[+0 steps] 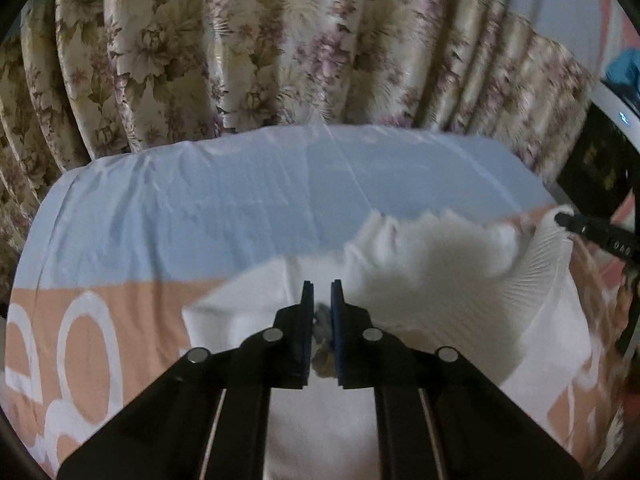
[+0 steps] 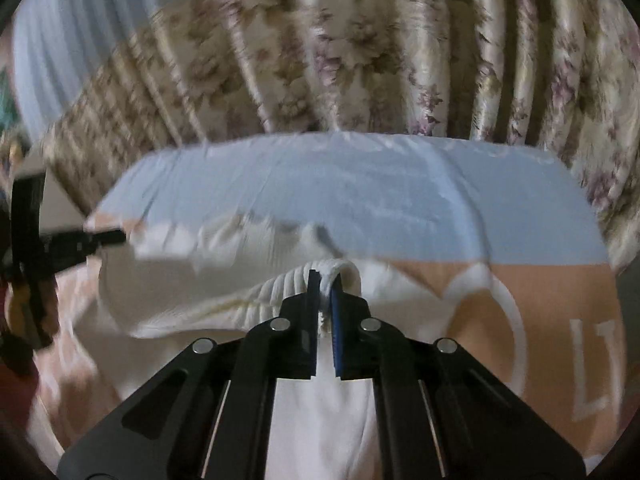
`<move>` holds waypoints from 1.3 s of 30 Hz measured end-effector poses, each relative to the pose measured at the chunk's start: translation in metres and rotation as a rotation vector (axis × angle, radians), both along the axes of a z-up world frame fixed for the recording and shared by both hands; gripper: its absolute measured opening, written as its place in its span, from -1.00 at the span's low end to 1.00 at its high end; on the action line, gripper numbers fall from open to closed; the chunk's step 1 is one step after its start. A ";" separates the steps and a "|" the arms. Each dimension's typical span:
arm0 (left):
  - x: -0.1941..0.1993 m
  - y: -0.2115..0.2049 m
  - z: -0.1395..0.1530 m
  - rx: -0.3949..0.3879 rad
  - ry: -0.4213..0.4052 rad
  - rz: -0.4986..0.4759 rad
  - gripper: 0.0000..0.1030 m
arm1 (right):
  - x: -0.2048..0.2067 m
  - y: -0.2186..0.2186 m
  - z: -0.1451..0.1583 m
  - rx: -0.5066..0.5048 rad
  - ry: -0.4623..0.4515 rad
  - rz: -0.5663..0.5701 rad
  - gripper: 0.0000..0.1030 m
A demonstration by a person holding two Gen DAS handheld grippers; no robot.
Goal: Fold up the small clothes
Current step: 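Carry the hem over toward the collar and release it with the right tool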
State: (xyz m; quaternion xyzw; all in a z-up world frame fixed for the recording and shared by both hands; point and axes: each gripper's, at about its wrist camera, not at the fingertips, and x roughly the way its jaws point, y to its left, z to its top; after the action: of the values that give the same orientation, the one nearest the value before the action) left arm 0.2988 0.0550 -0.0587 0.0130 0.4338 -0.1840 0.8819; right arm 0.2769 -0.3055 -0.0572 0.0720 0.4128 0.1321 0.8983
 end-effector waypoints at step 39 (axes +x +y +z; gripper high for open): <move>-0.139 0.048 -0.052 -0.049 0.205 0.115 -0.83 | -0.151 -0.004 -0.053 -0.219 0.118 0.005 -0.86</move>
State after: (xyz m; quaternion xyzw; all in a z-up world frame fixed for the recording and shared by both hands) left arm 0.1593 0.1027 -0.1111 -0.0524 0.5173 -0.1440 0.8420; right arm 0.1262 -0.3098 -0.1103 -0.0197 0.4769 0.0839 0.8747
